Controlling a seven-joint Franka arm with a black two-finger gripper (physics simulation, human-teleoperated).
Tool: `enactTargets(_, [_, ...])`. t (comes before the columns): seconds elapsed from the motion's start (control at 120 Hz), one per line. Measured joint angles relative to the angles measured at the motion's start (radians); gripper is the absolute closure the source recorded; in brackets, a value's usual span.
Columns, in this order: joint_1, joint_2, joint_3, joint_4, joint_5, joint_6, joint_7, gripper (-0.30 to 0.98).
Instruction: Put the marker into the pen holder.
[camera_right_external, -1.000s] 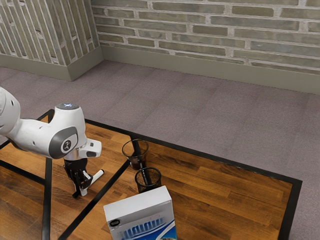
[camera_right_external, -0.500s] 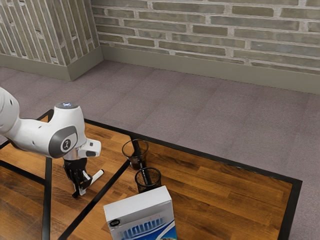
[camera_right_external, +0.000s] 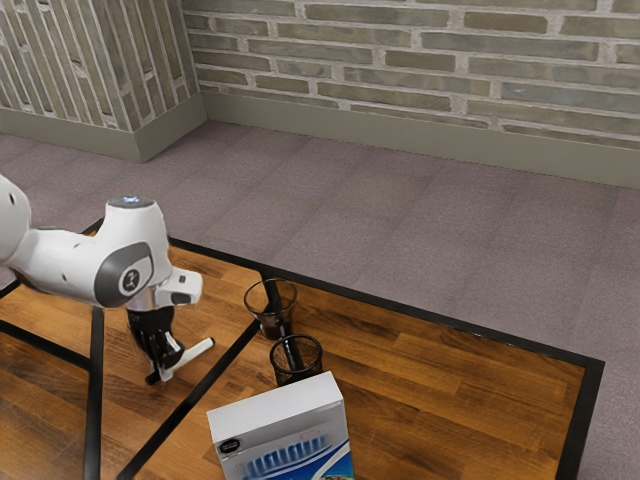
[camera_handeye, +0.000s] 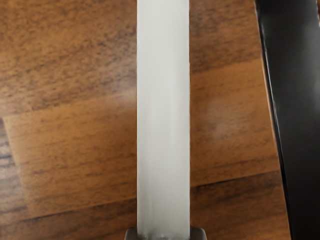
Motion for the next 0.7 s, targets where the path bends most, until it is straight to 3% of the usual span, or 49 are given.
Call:
enactTargets(0.108, [0.015, -0.087, -0.01, 0.065, 0.014, -0.061, -0.006, 0.75])
enactTargets(0.292, [0.092, -0.134, -0.151, 0.339, 0.067, -0.316, -0.028, 0.77])
enactTargets(0.525, [-0.02, -0.05, -0.347, 0.468, 0.074, -0.481, -0.068, 0.78])
enactTargets(0.617, [-0.076, -0.01, -0.372, 0.493, 0.072, -0.508, -0.082, 0.78])
enactTargets(0.7, [-0.046, 0.004, -0.372, 0.496, 0.072, -0.525, -0.093, 0.78])
